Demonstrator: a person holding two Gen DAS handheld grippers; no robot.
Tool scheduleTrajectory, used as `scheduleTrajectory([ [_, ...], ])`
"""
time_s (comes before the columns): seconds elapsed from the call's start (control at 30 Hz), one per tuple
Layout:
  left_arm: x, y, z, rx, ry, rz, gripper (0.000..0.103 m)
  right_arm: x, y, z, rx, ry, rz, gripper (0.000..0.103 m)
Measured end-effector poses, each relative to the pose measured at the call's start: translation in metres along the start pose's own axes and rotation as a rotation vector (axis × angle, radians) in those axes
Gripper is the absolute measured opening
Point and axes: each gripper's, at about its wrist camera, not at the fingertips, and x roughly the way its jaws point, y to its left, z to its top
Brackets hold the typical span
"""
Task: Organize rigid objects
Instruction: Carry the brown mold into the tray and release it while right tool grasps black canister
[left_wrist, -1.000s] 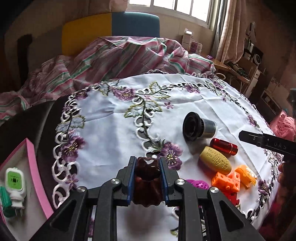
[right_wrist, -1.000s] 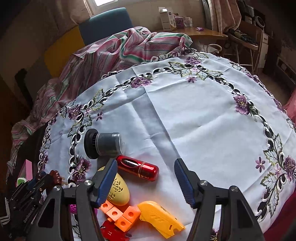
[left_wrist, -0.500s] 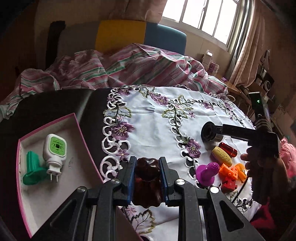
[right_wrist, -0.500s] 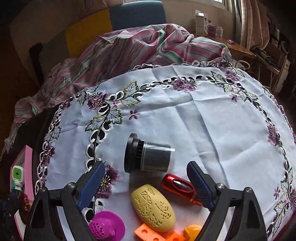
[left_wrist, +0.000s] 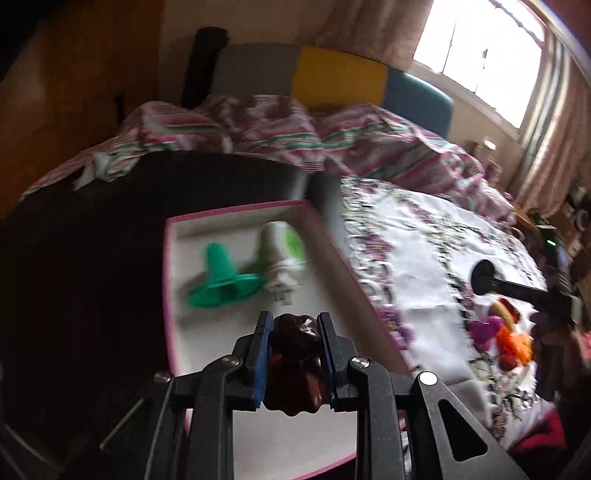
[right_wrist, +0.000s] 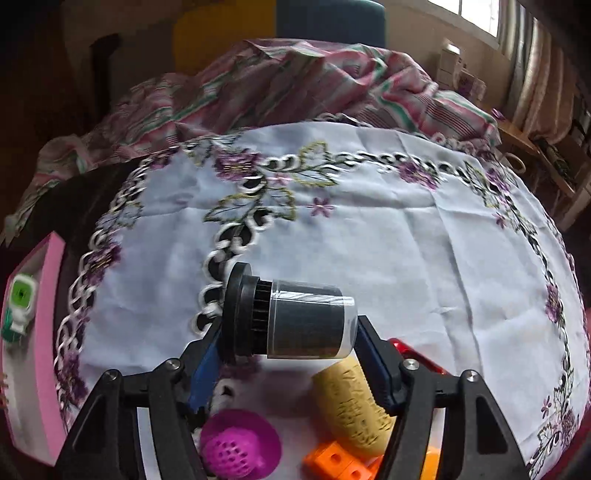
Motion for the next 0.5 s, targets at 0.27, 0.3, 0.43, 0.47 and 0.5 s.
scheduleTrajectory([
  [0.27,0.003,0.038,-0.016,-0.094,0.046,0.065,0.024,-0.004,0.05,-0.022,-0.163,-0.06,0.076,0.068],
  [0.3,0.004,0.036,-0.015,-0.086,0.043,0.073,0.024,-0.002,0.051,-0.024,-0.176,-0.055,0.068,0.068],
  [0.43,0.019,0.025,-0.01,-0.069,0.066,0.099,0.024,0.008,0.048,-0.029,-0.176,-0.023,0.065,0.068],
  [0.47,0.023,0.021,-0.008,-0.049,0.067,0.112,0.024,0.007,0.047,-0.028,-0.168,-0.021,0.07,0.068],
  [0.5,0.027,0.017,-0.006,-0.026,0.062,0.124,0.024,0.007,0.049,-0.026,-0.167,-0.024,0.077,0.068],
])
